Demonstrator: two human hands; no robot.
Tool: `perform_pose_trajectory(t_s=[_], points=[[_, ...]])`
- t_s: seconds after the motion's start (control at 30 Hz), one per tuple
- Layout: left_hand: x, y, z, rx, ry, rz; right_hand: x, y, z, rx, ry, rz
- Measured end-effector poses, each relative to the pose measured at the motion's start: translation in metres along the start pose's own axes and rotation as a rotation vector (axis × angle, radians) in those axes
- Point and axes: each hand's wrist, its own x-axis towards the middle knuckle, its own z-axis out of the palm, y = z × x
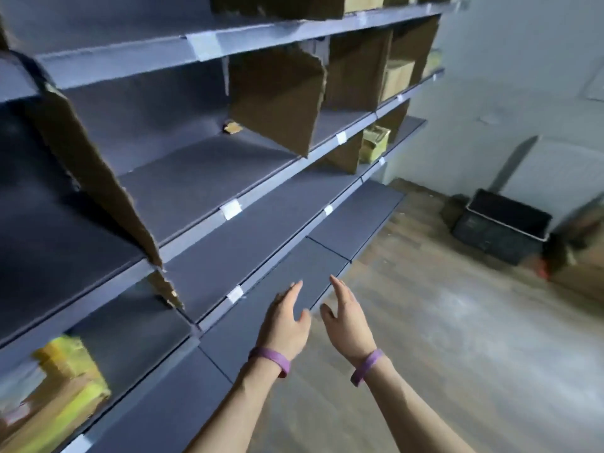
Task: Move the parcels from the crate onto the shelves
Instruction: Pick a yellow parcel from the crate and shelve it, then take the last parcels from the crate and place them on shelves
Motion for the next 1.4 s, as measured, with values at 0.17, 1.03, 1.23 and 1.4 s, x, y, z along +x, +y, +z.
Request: perform_pose_trajectory(t_s=[0.17, 1.03, 1.23, 1.4], points=[[0.022, 0.081, 0.093, -0.017, -0.099, 0.089, 0.002, 0.079, -0.109, 0.085, 0.180, 0.124], [0.292, 0.298, 0.395, -0.151, -0.559, 0.179, 0.164, 0.298, -0.401, 0.174, 0.627, 0.439], [0.392, 0.336, 0.435, -0.145, -0.626, 0.138, 0.247, 0.323, -0.449, 0.175, 0.661, 0.466], [0.458, 0.378, 0.468, -0.096, -0.666, 0.218, 0.294, 0.354, -0.480, 0.186, 0.683, 0.503]])
